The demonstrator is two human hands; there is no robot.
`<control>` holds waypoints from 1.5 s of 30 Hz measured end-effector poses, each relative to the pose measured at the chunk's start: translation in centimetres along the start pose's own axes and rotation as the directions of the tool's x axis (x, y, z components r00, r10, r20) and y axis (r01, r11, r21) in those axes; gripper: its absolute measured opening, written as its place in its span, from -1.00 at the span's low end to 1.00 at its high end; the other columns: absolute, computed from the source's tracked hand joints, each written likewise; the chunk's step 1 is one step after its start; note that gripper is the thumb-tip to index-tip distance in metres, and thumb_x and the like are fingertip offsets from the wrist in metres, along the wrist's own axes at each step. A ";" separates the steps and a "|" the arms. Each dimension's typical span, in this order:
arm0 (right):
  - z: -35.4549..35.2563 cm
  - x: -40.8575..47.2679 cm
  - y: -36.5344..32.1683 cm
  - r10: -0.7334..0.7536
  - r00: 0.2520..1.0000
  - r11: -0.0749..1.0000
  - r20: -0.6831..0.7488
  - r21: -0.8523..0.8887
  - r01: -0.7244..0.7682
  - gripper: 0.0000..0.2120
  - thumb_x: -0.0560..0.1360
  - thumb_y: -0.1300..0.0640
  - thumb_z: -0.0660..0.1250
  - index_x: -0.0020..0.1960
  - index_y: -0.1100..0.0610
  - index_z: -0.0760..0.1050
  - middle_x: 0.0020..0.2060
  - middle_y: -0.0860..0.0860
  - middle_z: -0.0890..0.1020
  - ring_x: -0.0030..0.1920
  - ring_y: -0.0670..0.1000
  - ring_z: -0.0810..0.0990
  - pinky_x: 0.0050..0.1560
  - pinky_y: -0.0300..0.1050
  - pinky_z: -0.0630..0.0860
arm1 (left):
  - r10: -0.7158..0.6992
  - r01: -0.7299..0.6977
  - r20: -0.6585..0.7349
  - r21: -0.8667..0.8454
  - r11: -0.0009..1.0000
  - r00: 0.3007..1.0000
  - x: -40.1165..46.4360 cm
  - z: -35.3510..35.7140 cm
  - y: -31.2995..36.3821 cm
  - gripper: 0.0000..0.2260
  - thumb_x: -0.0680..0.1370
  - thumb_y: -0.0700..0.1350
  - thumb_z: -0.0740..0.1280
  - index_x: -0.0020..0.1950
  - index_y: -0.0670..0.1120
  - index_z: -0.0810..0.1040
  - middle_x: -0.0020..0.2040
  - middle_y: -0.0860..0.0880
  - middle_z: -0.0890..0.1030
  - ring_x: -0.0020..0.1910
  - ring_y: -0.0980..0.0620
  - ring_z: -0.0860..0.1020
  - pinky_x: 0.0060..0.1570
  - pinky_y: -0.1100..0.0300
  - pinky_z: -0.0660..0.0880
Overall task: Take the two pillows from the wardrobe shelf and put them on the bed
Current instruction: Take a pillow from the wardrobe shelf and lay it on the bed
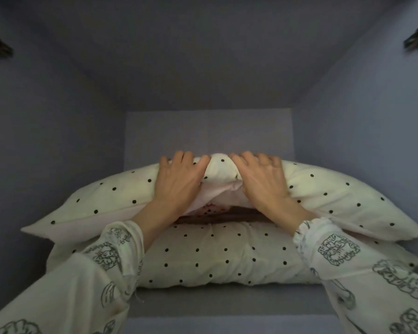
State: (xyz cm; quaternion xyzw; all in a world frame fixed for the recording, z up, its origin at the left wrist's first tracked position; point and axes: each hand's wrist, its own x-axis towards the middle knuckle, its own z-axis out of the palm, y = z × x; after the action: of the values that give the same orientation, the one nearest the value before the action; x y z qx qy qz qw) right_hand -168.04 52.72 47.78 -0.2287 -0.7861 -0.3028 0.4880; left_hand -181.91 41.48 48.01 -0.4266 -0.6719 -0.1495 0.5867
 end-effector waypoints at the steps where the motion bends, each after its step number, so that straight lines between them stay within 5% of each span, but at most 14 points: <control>1: -0.9 -0.3 0.2 -0.007 1.000 1.000 -0.021 -0.006 0.007 -0.49 0.47 0.09 0.21 0.40 0.00 0.20 0.22 0.06 0.47 0.18 0.20 0.47 0.12 0.12 0.29 | 0.009 -0.008 -0.025 0.011 1.000 1.000 0.0 -1.1 0.1 -0.62 0.45 -0.19 0.30 0.25 -0.05 0.37 0.00 -0.19 0.54 0.00 -0.19 0.46 -0.06 -0.08 0.36; 11: -10.5 -3.9 0.3 -0.023 0.986 0.999 -0.168 -0.026 0.019 -0.53 0.45 0.25 0.20 0.35 0.06 0.32 0.19 0.08 0.51 0.14 0.21 0.48 0.12 0.15 0.31 | -0.004 0.011 -0.116 0.062 0.998 0.993 -2.6 -11.4 1.9 -0.57 0.40 -0.23 0.37 0.25 -0.08 0.41 -0.01 -0.21 0.56 -0.04 -0.22 0.48 -0.12 -0.08 0.38; 22: -18.5 -10.6 -3.3 0.012 0.990 0.999 -0.142 -0.040 -0.018 -0.51 0.39 0.19 0.06 0.29 0.09 0.41 0.11 0.08 0.57 0.05 0.20 0.54 0.02 0.12 0.37 | 0.102 -0.100 -0.100 0.033 0.994 0.990 -8.8 -19.5 1.5 -0.67 0.42 -0.27 0.31 0.18 -0.13 0.47 -0.10 -0.20 0.56 -0.14 -0.21 0.50 -0.21 -0.06 0.38; 30: -18.1 -17.5 -4.8 -0.062 0.973 0.998 -0.223 -0.023 0.058 -0.50 0.19 0.40 0.41 0.11 0.15 0.55 0.02 0.12 0.63 0.03 0.21 0.60 0.04 0.12 0.49 | 0.186 -0.184 0.013 -0.079 0.980 0.982 -15.0 -20.9 1.9 -0.60 0.32 -0.18 0.42 0.15 -0.11 0.50 -0.06 -0.17 0.56 -0.14 -0.18 0.52 -0.20 -0.03 0.41; 35: -16.1 -22.9 -4.1 -0.121 0.992 0.992 -0.048 -0.029 0.119 -0.41 0.18 0.35 0.49 0.19 0.13 0.53 0.23 0.20 0.54 0.19 0.26 0.53 0.20 0.32 0.38 | 0.404 -0.390 0.234 -0.104 0.915 0.885 -18.1 -20.1 2.8 -0.42 0.39 0.19 0.30 0.30 -0.08 0.32 0.19 -0.15 0.46 0.03 -0.14 0.46 -0.07 -0.03 0.42; 38: -14.6 -25.3 -4.3 -0.126 0.990 0.990 0.064 -0.055 0.129 -0.33 0.21 0.32 0.46 0.31 0.07 0.46 0.33 0.17 0.47 0.27 0.26 0.48 0.22 0.42 0.31 | 0.484 -0.486 0.422 -0.112 0.867 0.766 -19.8 -19.0 3.9 -0.24 0.39 0.33 0.24 0.43 -0.04 0.08 0.46 -0.15 0.21 0.29 -0.14 0.33 0.16 -0.08 0.36; 41: -12.9 -26.9 -3.9 -0.179 0.970 0.979 0.162 -0.064 0.191 -0.21 0.18 0.34 0.42 0.38 0.01 0.38 0.35 0.15 0.45 0.30 0.26 0.45 0.19 0.47 0.31 | 0.506 -0.463 0.550 -0.228 0.856 0.664 -20.5 -17.3 4.5 -0.25 0.46 0.36 0.12 0.50 0.08 -0.13 0.55 -0.06 -0.06 0.50 -0.10 0.04 0.40 -0.18 0.12; 45: -10.2 -28.3 -2.6 -0.242 0.937 0.961 0.252 -0.070 0.268 -0.07 0.09 0.40 0.42 0.41 -0.03 0.31 0.38 0.14 0.41 0.35 0.27 0.39 0.18 0.49 0.30 | 0.442 -0.347 0.671 -0.281 0.895 0.595 -20.2 -14.3 5.0 -0.43 0.55 0.28 -0.08 0.49 0.19 -0.24 0.56 0.05 -0.23 0.53 -0.03 -0.22 0.44 -0.26 -0.10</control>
State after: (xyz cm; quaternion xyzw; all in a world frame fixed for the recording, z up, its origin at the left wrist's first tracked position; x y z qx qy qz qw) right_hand -151.43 41.92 24.97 -0.1849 -0.8457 -0.3738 0.3328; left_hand -169.76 26.39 31.84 -0.6228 -0.7250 0.1231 0.2671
